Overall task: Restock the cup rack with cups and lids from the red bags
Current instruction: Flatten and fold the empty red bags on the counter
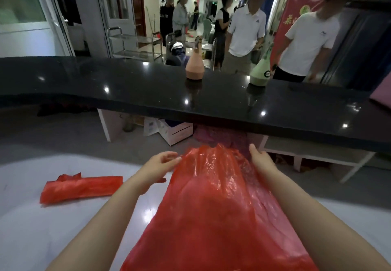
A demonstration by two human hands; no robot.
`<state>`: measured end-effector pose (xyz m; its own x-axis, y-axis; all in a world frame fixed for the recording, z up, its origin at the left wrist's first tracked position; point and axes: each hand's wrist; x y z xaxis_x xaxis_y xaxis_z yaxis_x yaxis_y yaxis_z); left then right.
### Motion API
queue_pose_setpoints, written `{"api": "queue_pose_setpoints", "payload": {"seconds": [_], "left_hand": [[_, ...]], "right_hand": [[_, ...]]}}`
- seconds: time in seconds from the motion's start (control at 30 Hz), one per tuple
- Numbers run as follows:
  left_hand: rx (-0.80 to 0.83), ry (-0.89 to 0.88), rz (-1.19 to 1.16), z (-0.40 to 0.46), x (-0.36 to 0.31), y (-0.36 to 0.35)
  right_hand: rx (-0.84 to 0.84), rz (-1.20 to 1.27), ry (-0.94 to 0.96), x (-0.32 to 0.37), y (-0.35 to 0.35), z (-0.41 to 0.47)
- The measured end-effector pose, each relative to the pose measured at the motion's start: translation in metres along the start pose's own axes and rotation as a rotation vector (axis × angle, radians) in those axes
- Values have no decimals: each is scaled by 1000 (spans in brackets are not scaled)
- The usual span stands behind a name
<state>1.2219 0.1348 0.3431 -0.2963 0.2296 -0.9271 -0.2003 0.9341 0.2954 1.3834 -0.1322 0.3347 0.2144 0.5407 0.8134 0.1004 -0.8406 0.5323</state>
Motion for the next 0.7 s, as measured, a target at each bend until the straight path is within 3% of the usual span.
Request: {"api": "queue_pose_setpoints", "payload": {"seconds": [0.1,0.2,0.37,0.5,0.7], "left_hand": [[24,51,40,14,4,-6],[-16,60,21,25,8,-10],[-19,141,-182,36,22,6],[-141,289,-344,42,45,37],[-309,360,-358,48,78,91]], "right_hand": [[137,81,-138,0,-10,9],[193,157,-65,-4,-15,12],[169,284,-12,-14,-13,15],[162,359,-33,-29,-3,12],[123,477,-155,-51,17,8]]}}
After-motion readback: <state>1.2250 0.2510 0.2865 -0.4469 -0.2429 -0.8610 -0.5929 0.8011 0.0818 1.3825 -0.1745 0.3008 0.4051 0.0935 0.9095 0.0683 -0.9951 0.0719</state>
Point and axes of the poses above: each hand's wrist, its own z-axis towards the middle knuckle, its own y-axis out of the back of the hand, x = y × z
